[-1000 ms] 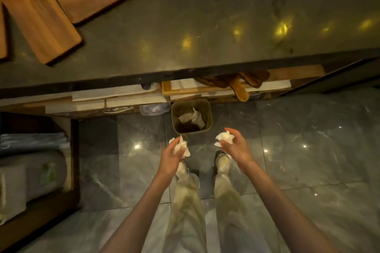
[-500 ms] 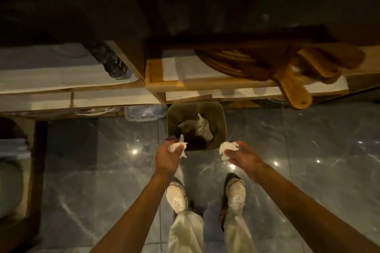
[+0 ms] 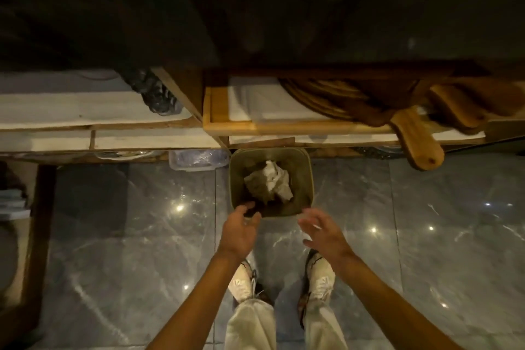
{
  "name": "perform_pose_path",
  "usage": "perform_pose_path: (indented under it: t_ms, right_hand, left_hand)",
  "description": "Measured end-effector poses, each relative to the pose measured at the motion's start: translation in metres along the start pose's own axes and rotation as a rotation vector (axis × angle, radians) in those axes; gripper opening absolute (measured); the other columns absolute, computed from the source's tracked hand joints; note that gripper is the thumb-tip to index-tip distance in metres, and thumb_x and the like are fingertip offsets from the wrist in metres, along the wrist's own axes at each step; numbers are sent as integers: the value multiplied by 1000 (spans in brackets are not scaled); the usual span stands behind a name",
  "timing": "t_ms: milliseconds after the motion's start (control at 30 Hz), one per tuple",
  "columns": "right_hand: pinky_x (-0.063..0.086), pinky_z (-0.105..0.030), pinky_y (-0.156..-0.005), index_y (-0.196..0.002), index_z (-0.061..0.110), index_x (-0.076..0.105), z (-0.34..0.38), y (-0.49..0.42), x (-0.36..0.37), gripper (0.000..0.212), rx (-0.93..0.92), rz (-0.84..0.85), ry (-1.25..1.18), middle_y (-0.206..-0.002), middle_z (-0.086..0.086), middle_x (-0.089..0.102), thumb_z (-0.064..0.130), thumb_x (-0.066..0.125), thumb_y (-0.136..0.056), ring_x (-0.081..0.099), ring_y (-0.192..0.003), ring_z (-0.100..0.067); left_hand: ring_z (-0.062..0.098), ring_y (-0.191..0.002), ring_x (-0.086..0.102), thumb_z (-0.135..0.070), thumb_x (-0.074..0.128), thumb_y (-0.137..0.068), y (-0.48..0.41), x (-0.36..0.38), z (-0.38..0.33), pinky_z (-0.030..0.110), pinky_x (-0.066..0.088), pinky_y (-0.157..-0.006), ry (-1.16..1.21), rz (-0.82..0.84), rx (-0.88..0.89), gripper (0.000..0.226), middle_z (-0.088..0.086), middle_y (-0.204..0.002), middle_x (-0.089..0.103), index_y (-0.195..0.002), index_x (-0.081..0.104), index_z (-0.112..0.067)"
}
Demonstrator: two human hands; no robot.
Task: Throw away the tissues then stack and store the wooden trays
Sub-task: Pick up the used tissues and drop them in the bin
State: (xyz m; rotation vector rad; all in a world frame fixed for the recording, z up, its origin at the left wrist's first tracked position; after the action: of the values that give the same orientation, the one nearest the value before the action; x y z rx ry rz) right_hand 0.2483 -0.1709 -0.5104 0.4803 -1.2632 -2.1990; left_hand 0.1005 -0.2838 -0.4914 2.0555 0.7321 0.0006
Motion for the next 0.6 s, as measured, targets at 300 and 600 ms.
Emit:
perform_pose_path:
  t_ms: [300,600]
  right_hand:
    - [51,-33,-75,-86,5,67,54,164,-32,12,-239,-22,298,-89,-19,67,12,61,-93,63,-83,-24]
    - [43,-18,-90,-124,27,59,180,293,7,34,-624,21,982,-122,6,59,44,52,-95,54,-114,-8]
  left_hand:
    - [18,-109,59,-19,50,-100,144,-73,-57,25,45,-90,-85,-16,99,27,7,-121,65,-123,61,-13]
    - [22,-110,62,-26,49,-99,263,-148,-140,41,51,-94,-324,-120,259,29,7,-120,66,-124,61,-16]
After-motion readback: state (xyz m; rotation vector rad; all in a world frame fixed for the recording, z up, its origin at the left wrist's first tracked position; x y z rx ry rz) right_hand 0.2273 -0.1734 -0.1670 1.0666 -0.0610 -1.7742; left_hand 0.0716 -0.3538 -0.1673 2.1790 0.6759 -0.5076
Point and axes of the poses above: each hand's wrist, its own y-axis away from the middle knuckle, its own x-axis out of the palm, z = x × y, the point moved 1 cm from there along -y, towards the middle knuckle
